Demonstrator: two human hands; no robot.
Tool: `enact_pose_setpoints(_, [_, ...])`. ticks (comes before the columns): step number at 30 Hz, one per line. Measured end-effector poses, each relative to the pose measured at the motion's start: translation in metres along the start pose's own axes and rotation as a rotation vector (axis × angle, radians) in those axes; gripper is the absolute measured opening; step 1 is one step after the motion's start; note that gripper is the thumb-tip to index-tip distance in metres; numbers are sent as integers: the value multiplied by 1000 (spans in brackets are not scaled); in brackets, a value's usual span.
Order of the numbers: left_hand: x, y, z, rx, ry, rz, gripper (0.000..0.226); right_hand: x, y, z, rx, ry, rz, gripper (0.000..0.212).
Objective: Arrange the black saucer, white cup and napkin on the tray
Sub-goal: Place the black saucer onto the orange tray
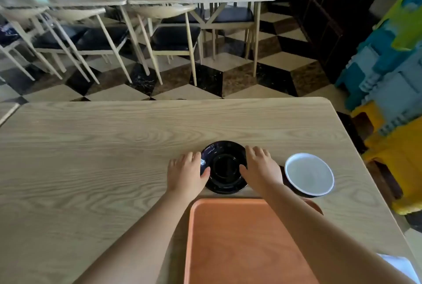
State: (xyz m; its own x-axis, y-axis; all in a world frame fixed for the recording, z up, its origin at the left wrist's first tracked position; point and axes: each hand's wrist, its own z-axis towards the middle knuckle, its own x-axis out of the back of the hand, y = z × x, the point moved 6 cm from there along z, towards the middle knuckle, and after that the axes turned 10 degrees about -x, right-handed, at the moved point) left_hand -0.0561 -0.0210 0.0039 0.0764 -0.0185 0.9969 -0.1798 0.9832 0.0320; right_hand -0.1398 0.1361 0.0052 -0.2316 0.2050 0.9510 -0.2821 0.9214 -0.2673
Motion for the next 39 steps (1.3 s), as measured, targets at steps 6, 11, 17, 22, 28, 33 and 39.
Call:
enact_pose_setpoints(6, [-27,-2,3,72,-64,-86,48,-18,5,17,-75,-30,-83,26])
enact_pose_setpoints(11, [-31,-3,6,217,-58,-473,29,-21,1,18,-128,-18,-11,23])
enact_pose_setpoints(17, [-13,-19,-13,321,76,-829,32,-5,5,7,-211,-6,299,27])
enact_pose_setpoints(22, [-2,-33,-66,361,11,-1028,42,1,20,-37,-199,-102,581,43])
enact_pose_setpoints(28, [-9,-21,-127,409,-132,-1163,54,-24,39,-95,-241,-252,701,44])
enact_pose_setpoints(33, [-14,-14,-141,385,-158,-1038,51,-36,45,-112,-252,-298,676,47])
enact_pose_setpoints(39, [-20,-4,-142,343,-200,-910,47,-37,52,-116,-238,-261,693,67])
